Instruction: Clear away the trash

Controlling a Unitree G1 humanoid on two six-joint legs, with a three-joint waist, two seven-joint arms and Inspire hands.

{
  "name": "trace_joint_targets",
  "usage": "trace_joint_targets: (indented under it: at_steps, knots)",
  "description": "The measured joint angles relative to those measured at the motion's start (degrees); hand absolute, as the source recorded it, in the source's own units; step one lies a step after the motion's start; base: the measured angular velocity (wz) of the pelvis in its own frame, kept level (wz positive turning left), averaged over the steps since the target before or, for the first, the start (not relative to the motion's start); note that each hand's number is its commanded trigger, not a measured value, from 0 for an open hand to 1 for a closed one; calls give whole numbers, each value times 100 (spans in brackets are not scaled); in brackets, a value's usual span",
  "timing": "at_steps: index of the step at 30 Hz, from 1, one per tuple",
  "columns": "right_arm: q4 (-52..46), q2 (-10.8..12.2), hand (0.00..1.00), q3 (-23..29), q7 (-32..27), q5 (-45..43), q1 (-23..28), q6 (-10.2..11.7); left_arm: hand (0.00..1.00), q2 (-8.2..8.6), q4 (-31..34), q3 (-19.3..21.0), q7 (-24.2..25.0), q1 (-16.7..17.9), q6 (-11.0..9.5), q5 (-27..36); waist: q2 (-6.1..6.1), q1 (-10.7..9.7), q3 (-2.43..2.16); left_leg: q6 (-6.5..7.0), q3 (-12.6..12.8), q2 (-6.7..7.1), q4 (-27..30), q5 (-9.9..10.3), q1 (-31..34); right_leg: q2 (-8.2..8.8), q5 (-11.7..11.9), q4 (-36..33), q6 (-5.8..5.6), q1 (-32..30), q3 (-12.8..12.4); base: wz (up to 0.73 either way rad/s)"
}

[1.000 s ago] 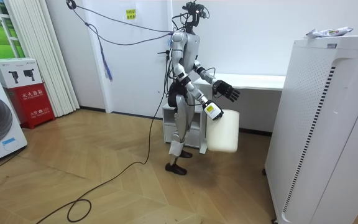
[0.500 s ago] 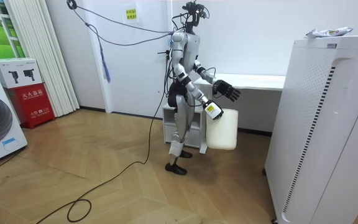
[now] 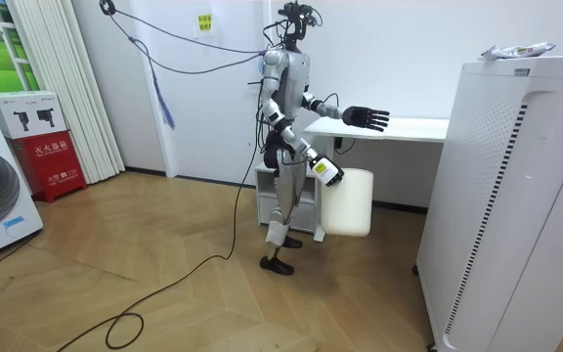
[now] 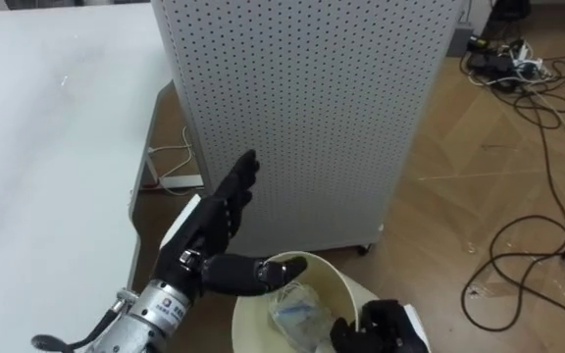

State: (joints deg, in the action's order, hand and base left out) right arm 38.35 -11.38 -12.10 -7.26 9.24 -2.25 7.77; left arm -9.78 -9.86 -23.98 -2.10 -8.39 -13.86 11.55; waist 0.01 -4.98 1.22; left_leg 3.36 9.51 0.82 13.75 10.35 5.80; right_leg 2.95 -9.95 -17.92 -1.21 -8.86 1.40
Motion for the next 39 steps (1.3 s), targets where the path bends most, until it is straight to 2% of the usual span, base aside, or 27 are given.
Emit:
trace_joint_targets:
  at_steps: [3,6,8,10,12,15,21,26,29,39]
  knots:
    - [-278,-11,100,62,-17,-43,131,0,0,19,98,365,-77,173,-4,-286,-22,55,-32,0,224,9,-1,3,-190,-16,-1,-206,0,-31,-43,-41]
    - [-365,-16,100,94,-10,-58,157,0,0,34,282,706,-259,333,-46,-706,-32,66,-57,5,385,-6,-39,69,-367,-9,9,-289,37,-36,39,-54]
    - [-365,-13,100,91,12,-20,158,0,0,19,321,782,-365,340,-53,-747,-70,121,-84,6,562,-23,-67,79,-473,-6,23,-295,53,-26,35,-52]
    - [-364,-14,100,91,58,55,164,0,0,7,321,822,-505,346,-106,-751,-117,184,-106,-6,764,-96,-123,85,-629,-15,60,-314,84,43,35,-44]
    - [-365,-14,100,97,60,85,185,0,0,7,323,903,-522,408,-179,-786,-159,203,-125,-30,802,-133,-95,99,-683,-31,83,-309,110,78,77,-24]
    - [-365,-11,100,115,58,146,204,0,0,8,324,1151,-525,477,-178,-887,-208,285,-120,-94,867,-215,7,135,-737,-42,121,-282,172,96,271,-15]
    - [-366,39,100,203,286,166,262,0,0,6,981,1470,-576,905,-180,-906,-225,435,-125,-198,376,-228,46,193,-766,-48,98,-259,299,127,661,-10]
    - [-370,12,100,213,423,147,279,3,0,-4,1076,1517,-640,914,-180,-871,-163,512,-85,-273,331,-258,43,239,-807,-104,54,-232,359,197,662,-2]
    - [-515,-51,100,217,491,107,283,3,0,2,1106,1649,-687,913,-201,-871,-96,503,-62,-287,108,-240,-19,238,-807,-131,50,-175,367,208,666,-4]
    - [-834,-88,100,336,485,122,282,111,0,-2,1219,1741,-1016,909,-245,-884,-89,532,-61,-290,50,-236,-35,236,-801,-185,46,-87,363,242,655,-1]
